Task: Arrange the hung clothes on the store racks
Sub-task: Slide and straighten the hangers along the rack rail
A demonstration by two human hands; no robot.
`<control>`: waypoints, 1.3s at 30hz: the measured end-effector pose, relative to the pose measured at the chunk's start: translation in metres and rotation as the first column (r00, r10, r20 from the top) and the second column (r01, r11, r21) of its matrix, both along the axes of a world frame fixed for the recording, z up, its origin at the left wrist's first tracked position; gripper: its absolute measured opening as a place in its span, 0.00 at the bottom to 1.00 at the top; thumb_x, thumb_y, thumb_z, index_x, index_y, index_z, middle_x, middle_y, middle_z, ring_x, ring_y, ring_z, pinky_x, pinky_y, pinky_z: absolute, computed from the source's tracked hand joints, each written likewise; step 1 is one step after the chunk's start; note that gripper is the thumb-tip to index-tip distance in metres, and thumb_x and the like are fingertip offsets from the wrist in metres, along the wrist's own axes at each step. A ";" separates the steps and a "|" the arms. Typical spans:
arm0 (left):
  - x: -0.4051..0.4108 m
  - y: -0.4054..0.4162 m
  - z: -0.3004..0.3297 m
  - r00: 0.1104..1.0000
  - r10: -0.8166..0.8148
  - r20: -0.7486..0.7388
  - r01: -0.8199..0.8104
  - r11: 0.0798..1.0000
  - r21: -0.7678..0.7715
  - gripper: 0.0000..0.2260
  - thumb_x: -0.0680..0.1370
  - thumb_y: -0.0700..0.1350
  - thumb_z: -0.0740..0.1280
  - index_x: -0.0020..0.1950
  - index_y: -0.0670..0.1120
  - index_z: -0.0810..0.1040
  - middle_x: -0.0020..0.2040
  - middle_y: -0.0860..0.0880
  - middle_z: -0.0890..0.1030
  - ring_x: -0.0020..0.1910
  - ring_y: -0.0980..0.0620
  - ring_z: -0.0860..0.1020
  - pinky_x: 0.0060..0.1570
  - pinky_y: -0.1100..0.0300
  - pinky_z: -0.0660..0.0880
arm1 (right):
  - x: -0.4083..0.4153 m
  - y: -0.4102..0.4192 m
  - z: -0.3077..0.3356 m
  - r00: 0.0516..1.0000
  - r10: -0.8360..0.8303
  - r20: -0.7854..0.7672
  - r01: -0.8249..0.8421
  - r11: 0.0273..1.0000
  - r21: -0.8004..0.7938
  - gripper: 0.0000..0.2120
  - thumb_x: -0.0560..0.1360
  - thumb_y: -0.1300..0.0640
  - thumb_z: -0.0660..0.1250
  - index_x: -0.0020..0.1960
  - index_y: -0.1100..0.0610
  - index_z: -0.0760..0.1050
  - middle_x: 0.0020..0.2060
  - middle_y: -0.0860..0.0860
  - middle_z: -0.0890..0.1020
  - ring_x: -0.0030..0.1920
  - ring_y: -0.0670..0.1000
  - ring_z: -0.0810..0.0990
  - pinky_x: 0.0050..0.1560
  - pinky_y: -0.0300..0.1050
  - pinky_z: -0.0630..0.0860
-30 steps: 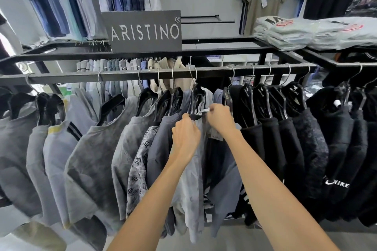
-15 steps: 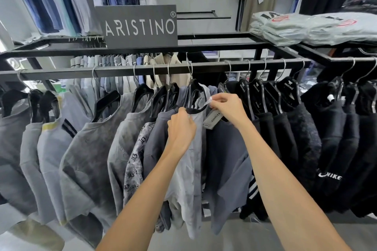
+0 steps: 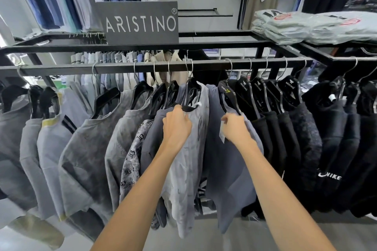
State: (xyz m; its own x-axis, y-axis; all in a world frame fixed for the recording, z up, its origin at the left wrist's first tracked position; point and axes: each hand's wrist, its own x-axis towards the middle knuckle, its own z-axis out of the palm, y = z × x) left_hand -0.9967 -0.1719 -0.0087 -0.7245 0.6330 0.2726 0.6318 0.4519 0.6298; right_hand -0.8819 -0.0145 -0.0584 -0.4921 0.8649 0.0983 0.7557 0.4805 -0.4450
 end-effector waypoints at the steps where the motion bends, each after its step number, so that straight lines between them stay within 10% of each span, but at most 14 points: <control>1: 0.000 0.001 0.000 1.000 -0.003 0.008 0.003 1.000 0.002 0.10 0.82 0.40 0.58 0.60 0.38 0.72 0.54 0.38 0.79 0.58 0.35 0.74 0.45 0.54 0.63 | 0.000 -0.005 -0.012 1.000 -0.001 0.006 0.002 0.999 -0.050 0.15 0.80 0.63 0.61 0.64 0.60 0.78 0.53 0.58 0.84 0.53 0.58 0.83 0.45 0.42 0.75; 5: 0.003 0.005 0.000 1.000 -0.011 0.023 0.011 1.000 0.004 0.08 0.82 0.41 0.58 0.57 0.39 0.72 0.52 0.38 0.79 0.57 0.35 0.74 0.45 0.53 0.64 | 0.003 -0.008 -0.038 0.994 -0.075 -0.073 0.053 0.963 -0.265 0.17 0.79 0.59 0.64 0.67 0.63 0.74 0.52 0.59 0.83 0.53 0.61 0.82 0.43 0.43 0.73; 11: 0.008 0.005 0.000 0.999 -0.009 0.041 0.010 1.000 -0.009 0.08 0.81 0.40 0.58 0.58 0.39 0.72 0.52 0.37 0.79 0.58 0.35 0.74 0.44 0.52 0.64 | -0.011 -0.018 -0.026 0.808 -0.066 -0.585 -0.310 0.798 -0.517 0.23 0.82 0.47 0.61 0.76 0.49 0.67 0.70 0.44 0.74 0.70 0.48 0.71 0.69 0.46 0.69; 19: 0.000 -0.009 0.009 0.997 -0.024 0.075 0.025 1.000 -0.006 0.13 0.80 0.43 0.61 0.62 0.39 0.75 0.53 0.40 0.81 0.58 0.37 0.75 0.48 0.53 0.69 | -0.046 -0.022 -0.011 0.865 0.001 -0.502 -0.208 0.911 -0.357 0.22 0.79 0.49 0.68 0.71 0.55 0.71 0.64 0.49 0.78 0.64 0.50 0.75 0.59 0.41 0.71; 24: -0.006 -0.028 0.022 0.995 -0.037 0.096 0.041 0.998 -0.048 0.14 0.80 0.42 0.61 0.64 0.41 0.74 0.59 0.40 0.79 0.63 0.38 0.73 0.48 0.56 0.65 | -0.038 -0.022 0.007 0.820 -0.032 -0.572 -0.174 0.937 -0.302 0.09 0.76 0.50 0.70 0.44 0.54 0.84 0.43 0.49 0.85 0.46 0.49 0.84 0.45 0.47 0.83; 33: -0.010 -0.048 0.038 0.991 -0.079 0.106 0.087 0.993 -0.079 0.14 0.80 0.42 0.62 0.64 0.38 0.74 0.62 0.38 0.78 0.64 0.37 0.72 0.56 0.53 0.67 | -0.052 -0.013 0.076 0.469 -0.486 -0.738 -0.568 0.474 -0.673 0.16 0.78 0.69 0.66 0.66 0.68 0.73 0.54 0.57 0.82 0.46 0.48 0.84 0.35 0.34 0.79; 39: -0.014 -0.051 0.040 0.991 -0.064 0.116 0.077 0.991 -0.110 0.19 0.81 0.44 0.62 0.72 0.41 0.69 0.67 0.39 0.75 0.69 0.38 0.69 0.65 0.51 0.65 | -0.060 -0.018 0.059 0.476 -0.412 -0.777 -0.291 0.760 -0.581 0.17 0.75 0.73 0.67 0.64 0.66 0.77 0.55 0.60 0.80 0.49 0.54 0.85 0.47 0.41 0.82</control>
State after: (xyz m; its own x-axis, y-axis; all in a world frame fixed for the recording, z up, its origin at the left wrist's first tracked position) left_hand -1.0111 -0.2232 0.0317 -0.6986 0.7061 0.1152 0.5930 0.4814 0.6455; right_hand -0.9423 -0.0323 0.0007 -0.4042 0.9095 -0.0969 -0.1494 -0.1701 -0.9740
